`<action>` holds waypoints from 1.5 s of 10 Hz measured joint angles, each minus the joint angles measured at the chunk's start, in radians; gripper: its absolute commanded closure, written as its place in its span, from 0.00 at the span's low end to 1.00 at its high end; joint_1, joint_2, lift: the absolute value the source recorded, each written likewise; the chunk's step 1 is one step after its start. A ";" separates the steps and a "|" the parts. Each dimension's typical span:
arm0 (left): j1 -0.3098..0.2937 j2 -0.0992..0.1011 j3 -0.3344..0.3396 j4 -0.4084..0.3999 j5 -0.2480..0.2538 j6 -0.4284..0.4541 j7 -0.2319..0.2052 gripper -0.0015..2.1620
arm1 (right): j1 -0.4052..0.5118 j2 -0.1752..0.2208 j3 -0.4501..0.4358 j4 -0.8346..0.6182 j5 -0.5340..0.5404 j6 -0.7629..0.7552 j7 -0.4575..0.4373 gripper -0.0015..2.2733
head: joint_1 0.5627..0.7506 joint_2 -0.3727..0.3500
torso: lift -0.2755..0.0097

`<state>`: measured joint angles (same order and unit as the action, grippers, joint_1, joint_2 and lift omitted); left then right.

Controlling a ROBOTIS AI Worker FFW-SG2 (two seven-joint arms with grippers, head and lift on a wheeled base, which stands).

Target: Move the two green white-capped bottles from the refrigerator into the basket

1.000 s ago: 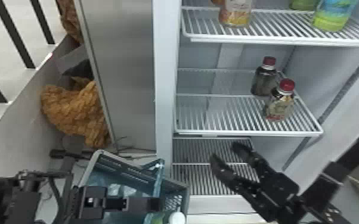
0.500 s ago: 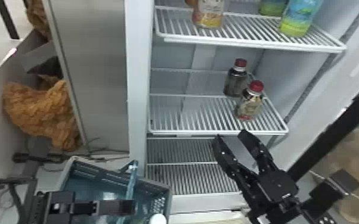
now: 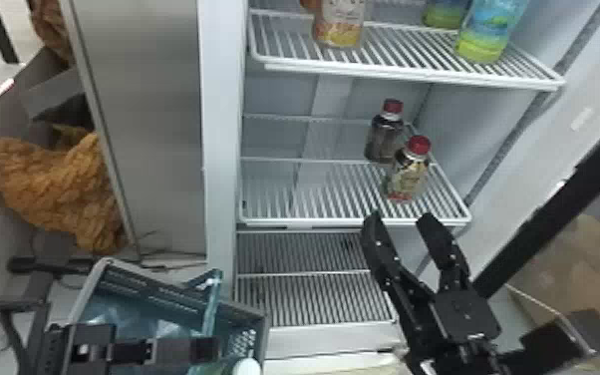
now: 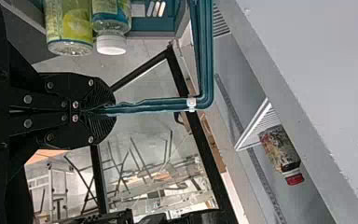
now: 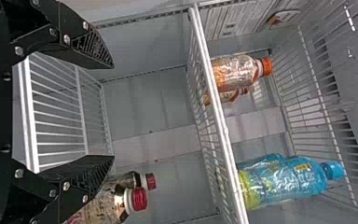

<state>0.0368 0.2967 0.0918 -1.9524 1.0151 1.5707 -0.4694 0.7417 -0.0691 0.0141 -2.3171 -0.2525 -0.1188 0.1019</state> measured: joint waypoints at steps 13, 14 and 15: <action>0.003 0.000 0.002 0.000 0.009 0.000 -0.001 0.54 | 0.004 0.002 0.002 0.009 -0.005 0.008 -0.001 0.17 | 0.70 0.21 | 0.04; 0.004 0.000 0.002 0.000 0.011 0.000 -0.001 0.54 | 0.004 0.002 0.002 0.009 -0.005 0.008 -0.001 0.17 | 0.70 0.21 | 0.04; 0.005 0.000 0.002 0.000 0.011 0.000 -0.001 0.54 | 0.004 0.002 0.002 0.009 -0.005 0.008 -0.001 0.17 | 0.70 0.21 | 0.04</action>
